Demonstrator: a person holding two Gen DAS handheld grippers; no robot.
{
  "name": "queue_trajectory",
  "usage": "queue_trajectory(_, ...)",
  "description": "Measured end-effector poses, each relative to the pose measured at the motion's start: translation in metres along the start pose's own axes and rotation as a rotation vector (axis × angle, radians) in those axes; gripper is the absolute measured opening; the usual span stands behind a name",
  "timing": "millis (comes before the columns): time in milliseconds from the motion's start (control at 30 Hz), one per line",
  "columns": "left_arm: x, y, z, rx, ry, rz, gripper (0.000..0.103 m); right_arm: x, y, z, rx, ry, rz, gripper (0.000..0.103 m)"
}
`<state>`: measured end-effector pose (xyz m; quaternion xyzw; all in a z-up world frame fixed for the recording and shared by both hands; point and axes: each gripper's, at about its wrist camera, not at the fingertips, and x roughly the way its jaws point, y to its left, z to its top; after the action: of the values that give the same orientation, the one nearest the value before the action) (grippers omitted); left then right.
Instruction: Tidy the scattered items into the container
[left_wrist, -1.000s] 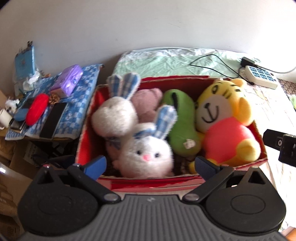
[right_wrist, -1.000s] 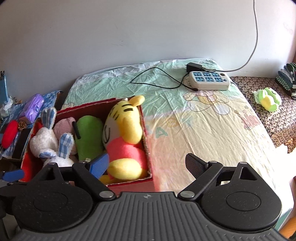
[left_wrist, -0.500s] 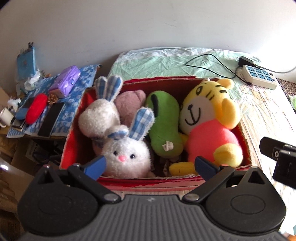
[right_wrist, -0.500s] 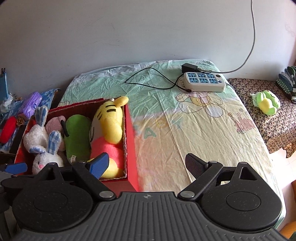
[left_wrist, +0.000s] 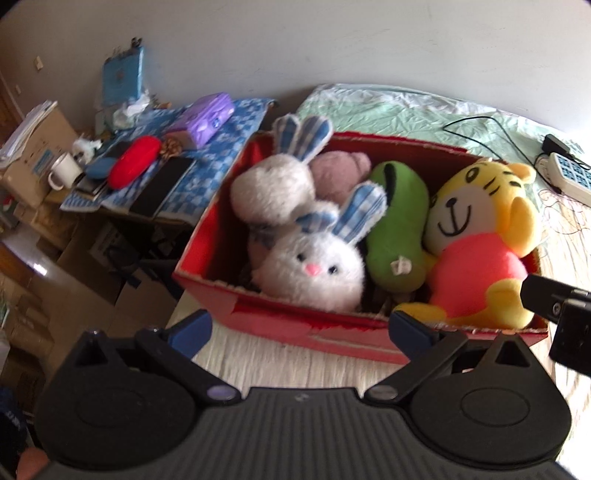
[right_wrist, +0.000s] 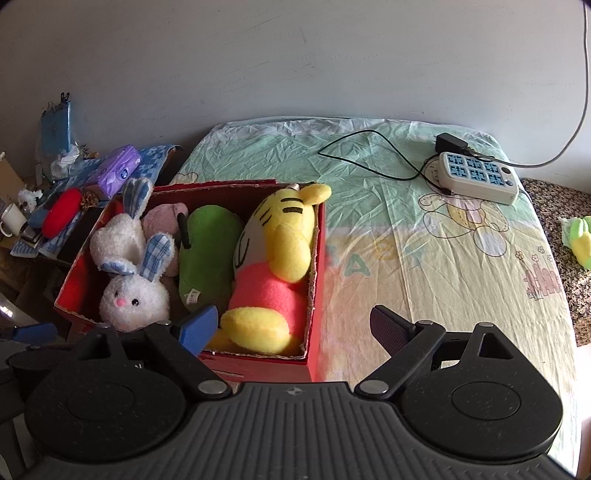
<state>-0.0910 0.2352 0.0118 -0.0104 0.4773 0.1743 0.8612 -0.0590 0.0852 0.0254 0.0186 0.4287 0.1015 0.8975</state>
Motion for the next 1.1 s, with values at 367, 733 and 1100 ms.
queue_trajectory(367,0.008,0.031,-0.002,-0.033,0.031,0.031,0.101,0.010,0.027,-0.003,-0.041,0.016,0.058,0.092)
queue_trajectory(733,0.018,0.049,0.021,0.043,0.006,-0.032,0.101,0.013,0.056,0.005,0.009,0.005,0.024,0.091)
queue_trajectory(1100,0.037,0.064,0.034,0.135,-0.011,-0.097,0.101,0.019,0.075,0.004,0.085,-0.029,-0.081,0.091)
